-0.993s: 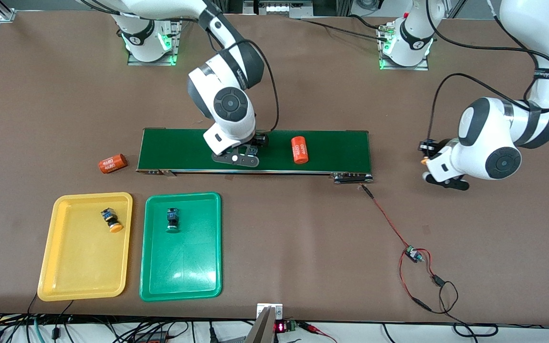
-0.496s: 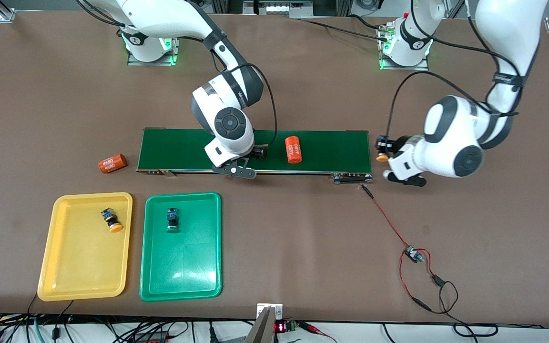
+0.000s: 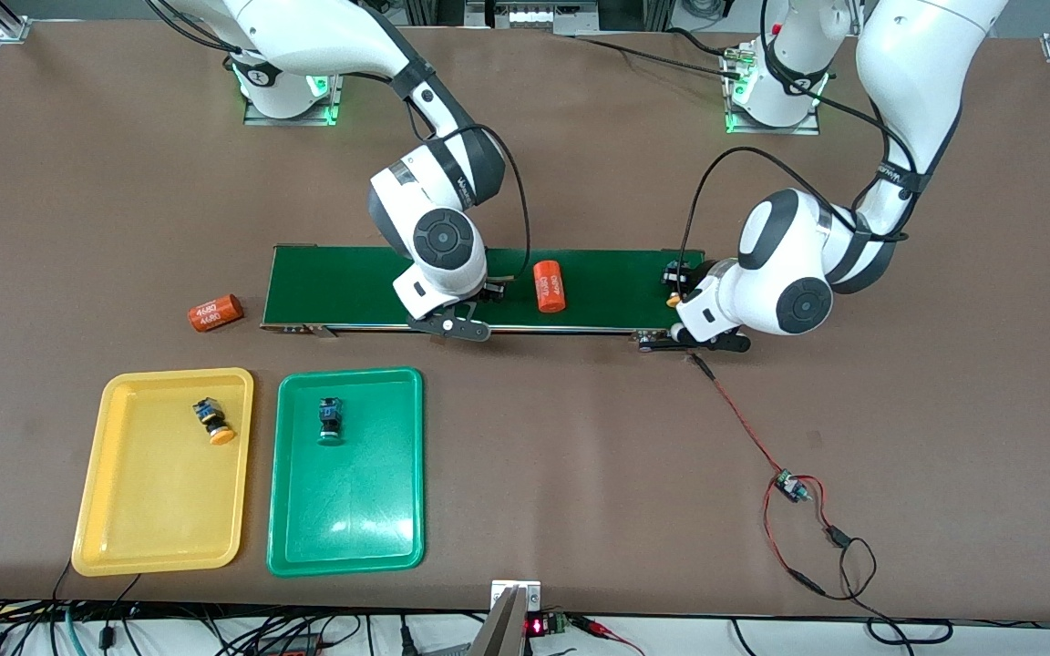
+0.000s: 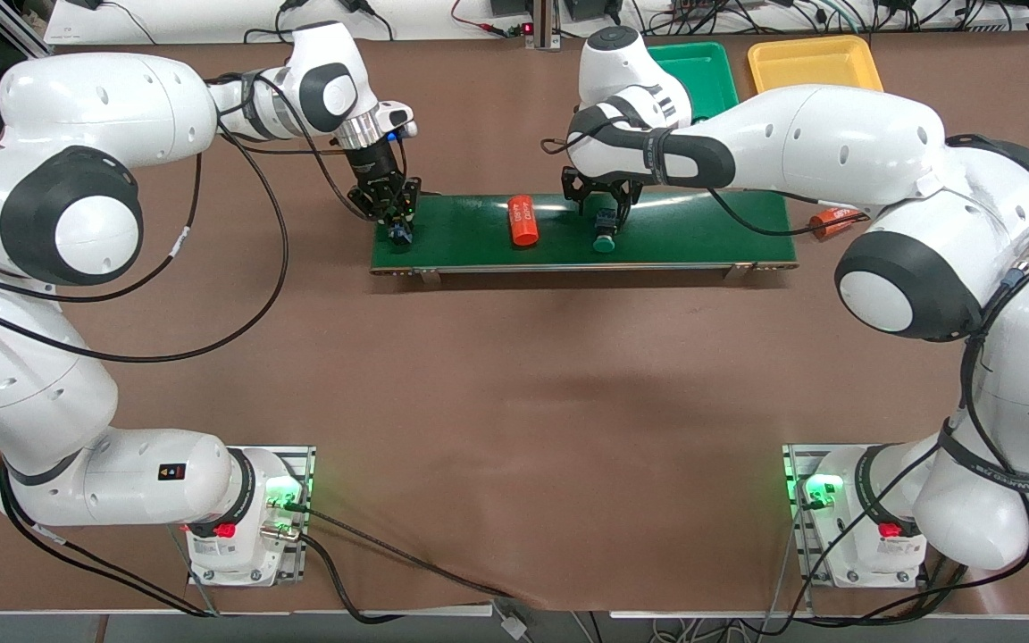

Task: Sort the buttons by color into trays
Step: 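Lower the yellow button with the left gripper while the right gripper grasps another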

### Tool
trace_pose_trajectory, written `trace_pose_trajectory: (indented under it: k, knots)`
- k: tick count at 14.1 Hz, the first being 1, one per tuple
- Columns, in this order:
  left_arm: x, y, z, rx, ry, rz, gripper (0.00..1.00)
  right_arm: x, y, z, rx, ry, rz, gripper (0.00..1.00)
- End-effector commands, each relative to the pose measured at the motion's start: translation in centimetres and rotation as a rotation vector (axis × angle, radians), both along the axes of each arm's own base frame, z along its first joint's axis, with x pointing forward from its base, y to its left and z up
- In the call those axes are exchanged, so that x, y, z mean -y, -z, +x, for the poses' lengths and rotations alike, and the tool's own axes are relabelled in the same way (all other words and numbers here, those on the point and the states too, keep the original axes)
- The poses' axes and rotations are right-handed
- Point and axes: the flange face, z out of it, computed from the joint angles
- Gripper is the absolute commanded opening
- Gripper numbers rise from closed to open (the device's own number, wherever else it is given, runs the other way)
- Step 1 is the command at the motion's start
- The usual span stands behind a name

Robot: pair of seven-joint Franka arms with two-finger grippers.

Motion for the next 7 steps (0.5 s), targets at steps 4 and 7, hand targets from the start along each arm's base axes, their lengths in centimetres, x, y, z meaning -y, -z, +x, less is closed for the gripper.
trace_pose_trajectory:
  k: [4, 7]
  knots:
    - [-0.8, -4.4, 1.4, 0.080, -0.023, -0.015, 1.00, 0.0, 0.3, -0.8, -0.032, 0.013, -0.009, 0.39]
    - [-1.9, -11.4, 2.6, 0.204, -0.053, -0.012, 1.00, -0.1, -1.5, -0.4, -0.023, 0.029, 0.026, 0.09]
